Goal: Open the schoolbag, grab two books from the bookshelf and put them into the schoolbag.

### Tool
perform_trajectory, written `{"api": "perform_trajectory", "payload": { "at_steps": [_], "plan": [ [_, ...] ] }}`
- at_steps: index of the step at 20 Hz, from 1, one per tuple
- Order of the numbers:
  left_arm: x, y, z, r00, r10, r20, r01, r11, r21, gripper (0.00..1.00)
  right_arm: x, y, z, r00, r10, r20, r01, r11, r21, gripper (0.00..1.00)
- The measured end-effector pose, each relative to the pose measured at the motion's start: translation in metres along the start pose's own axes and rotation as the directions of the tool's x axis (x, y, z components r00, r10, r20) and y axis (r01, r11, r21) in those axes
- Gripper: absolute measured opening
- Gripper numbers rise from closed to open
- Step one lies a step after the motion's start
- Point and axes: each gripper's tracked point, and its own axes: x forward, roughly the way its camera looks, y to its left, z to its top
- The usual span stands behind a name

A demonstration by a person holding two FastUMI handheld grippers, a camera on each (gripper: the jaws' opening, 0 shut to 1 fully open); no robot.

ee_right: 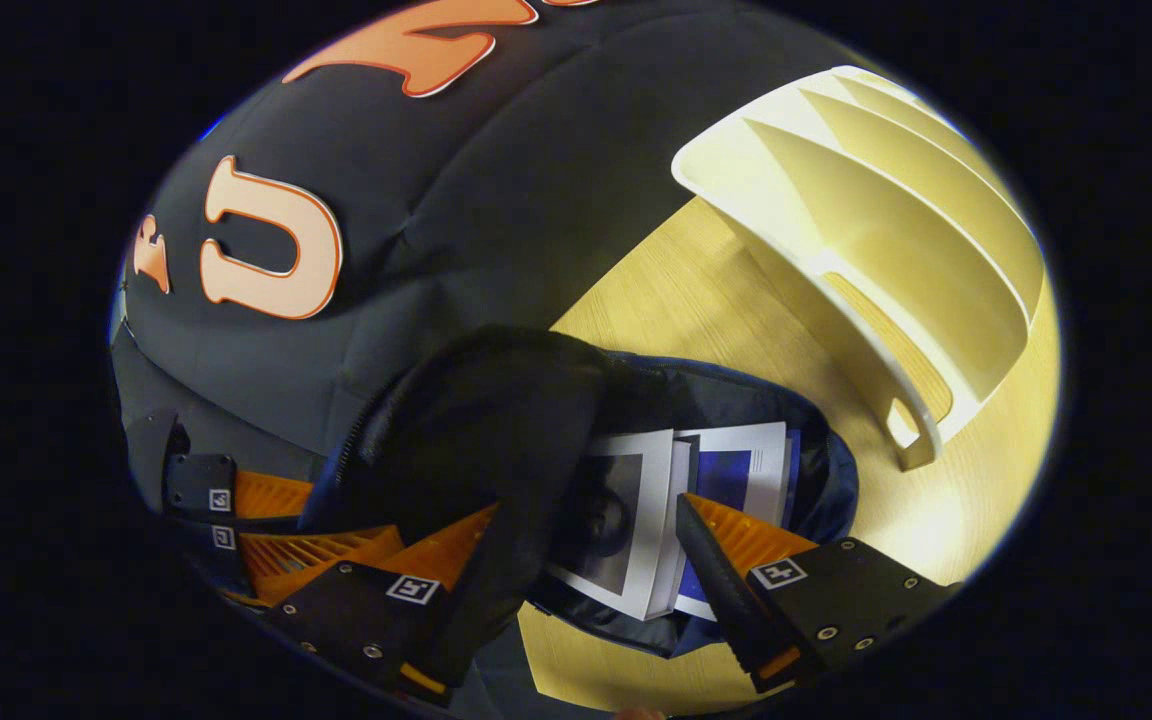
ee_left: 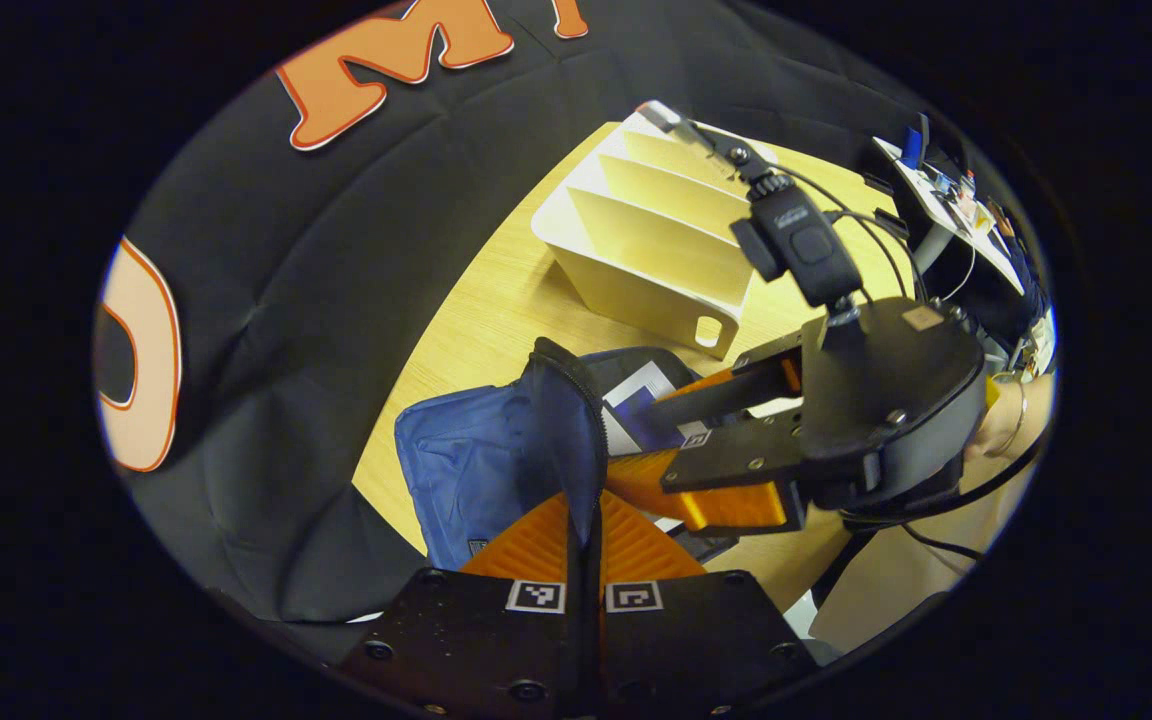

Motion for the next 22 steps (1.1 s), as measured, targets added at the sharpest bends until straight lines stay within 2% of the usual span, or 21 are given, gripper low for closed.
{"api": "perform_trajectory", "payload": {
  "at_steps": [7,9,11,12,13,16,22],
  "plan": [
    [0.004,-0.008,0.002,0.999,0.026,-0.026,-0.026,1.000,0.003,0.01,-0.031,-0.022,0.016,0.999,-0.034,0.033,0.035,0.998,-0.042,0.96],
    [0.004,-0.008,0.003,0.999,0.025,-0.037,-0.025,1.000,-0.014,0.01,-0.036,-0.022,0.017,0.999,-0.022,0.023,0.023,0.999,-0.048,0.97],
    [0.008,-0.010,-0.003,0.998,0.013,-0.065,-0.016,0.999,-0.039,0.06,-0.043,-0.023,0.015,1.000,-0.010,0.008,0.011,0.998,-0.054,0.97],
    [0.009,-0.017,-0.007,0.997,-0.007,-0.072,0.004,0.999,-0.049,0.11,-0.047,-0.025,0.015,1.000,-0.008,0.000,0.008,0.998,-0.058,0.97],
    [0.014,-0.022,-0.010,0.997,-0.018,-0.074,0.014,0.998,-0.060,0.29,-0.051,-0.028,0.016,1.000,-0.007,-0.007,0.007,0.998,-0.067,0.97],
    [0.014,-0.032,-0.013,0.994,-0.016,-0.104,0.006,0.995,-0.101,0.98,-0.067,-0.041,0.021,1.000,-0.019,-0.023,0.016,0.994,-0.105,0.97],
    [-0.023,-0.056,0.008,0.995,0.076,-0.059,-0.085,0.979,-0.185,0.99,-0.117,-0.066,0.042,0.997,-0.021,-0.069,0.006,0.978,-0.207,0.97]
  ]
}}
